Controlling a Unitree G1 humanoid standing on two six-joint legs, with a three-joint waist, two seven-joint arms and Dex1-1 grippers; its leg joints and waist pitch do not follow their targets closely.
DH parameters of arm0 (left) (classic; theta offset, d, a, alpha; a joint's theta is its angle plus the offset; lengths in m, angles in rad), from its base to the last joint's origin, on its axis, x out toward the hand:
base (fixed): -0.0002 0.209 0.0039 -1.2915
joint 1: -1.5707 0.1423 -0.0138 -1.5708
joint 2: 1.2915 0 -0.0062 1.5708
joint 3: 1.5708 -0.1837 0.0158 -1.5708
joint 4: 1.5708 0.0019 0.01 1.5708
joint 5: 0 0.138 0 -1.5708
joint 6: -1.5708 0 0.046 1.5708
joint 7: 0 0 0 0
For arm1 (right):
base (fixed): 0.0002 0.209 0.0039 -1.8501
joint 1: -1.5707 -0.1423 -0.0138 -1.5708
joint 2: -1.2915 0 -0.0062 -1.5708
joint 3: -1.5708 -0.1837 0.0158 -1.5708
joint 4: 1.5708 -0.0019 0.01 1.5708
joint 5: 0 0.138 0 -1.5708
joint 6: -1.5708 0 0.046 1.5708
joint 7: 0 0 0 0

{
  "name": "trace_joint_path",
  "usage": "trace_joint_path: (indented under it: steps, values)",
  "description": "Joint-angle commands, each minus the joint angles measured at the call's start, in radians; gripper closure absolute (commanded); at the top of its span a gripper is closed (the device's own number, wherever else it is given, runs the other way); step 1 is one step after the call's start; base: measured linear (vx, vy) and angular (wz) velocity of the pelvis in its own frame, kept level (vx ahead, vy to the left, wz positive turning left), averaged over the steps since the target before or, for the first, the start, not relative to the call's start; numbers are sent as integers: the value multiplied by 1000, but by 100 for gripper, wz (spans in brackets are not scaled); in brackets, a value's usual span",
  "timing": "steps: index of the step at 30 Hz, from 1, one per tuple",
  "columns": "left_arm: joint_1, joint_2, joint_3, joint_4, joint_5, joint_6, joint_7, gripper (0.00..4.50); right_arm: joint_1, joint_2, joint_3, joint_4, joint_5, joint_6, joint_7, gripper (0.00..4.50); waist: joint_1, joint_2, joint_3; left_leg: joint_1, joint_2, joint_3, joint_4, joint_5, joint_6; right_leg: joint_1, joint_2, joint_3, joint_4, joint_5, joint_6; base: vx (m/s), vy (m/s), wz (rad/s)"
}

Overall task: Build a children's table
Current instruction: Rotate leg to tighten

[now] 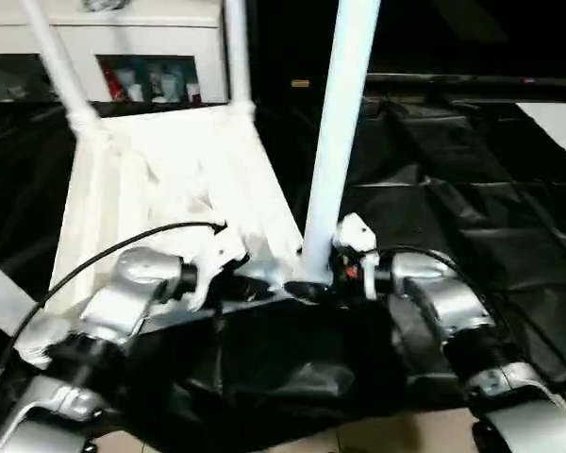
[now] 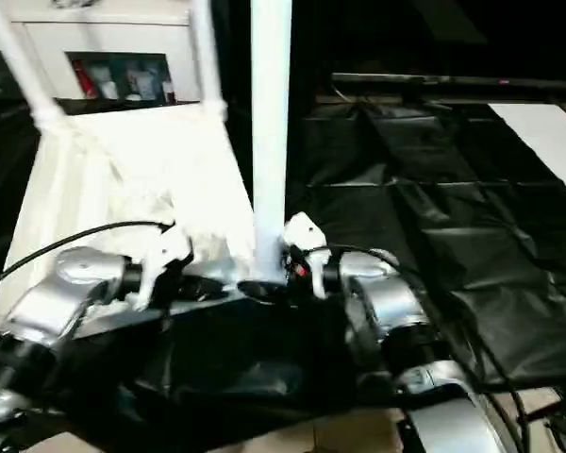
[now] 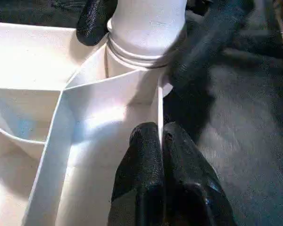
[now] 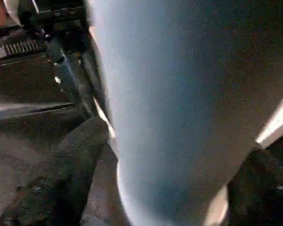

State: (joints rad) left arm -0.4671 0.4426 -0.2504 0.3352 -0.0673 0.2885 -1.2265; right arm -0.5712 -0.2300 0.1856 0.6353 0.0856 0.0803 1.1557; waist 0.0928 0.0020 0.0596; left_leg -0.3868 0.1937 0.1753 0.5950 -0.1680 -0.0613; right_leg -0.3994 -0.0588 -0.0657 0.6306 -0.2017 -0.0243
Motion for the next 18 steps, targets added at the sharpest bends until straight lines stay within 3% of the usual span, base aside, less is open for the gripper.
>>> trace_joint_path:
  steps: [1,5,8,15,18]
  values:
    - [-5,-13,-35,-65,-52,-23,-71,450,1,2,17,-32,17,17,32,116,-2,0,-70,23,45,-8,-65,-172,55,47,-83,52,-74,-136,-231,0,0,0]
    - [4,3,-39,-68,-44,-24,-84,450,6,-4,23,-43,18,26,51,135,-1,0,-71,24,45,-9,-65,-172,45,47,-84,53,-75,-145,-226,0,0,0]
    - [8,7,-39,-69,-43,-26,-82,450,13,-5,32,-53,25,35,58,173,0,-1,-71,22,44,-9,-65,-167,46,48,-84,53,-75,-141,-222,0,0,0]
    - [-7,-18,-22,-40,-25,-34,-12,450,21,18,18,-48,16,38,12,188,-1,-1,-71,23,44,-10,-66,-171,42,47,-84,53,-77,-151,-219,0,0,0]
    - [-60,-100,17,36,7,-21,165,450,-15,88,-28,55,-36,50,-261,188,-8,-2,-67,26,40,-11,-69,-195,16,44,-86,53,-85,-210,-209,0,0,0]
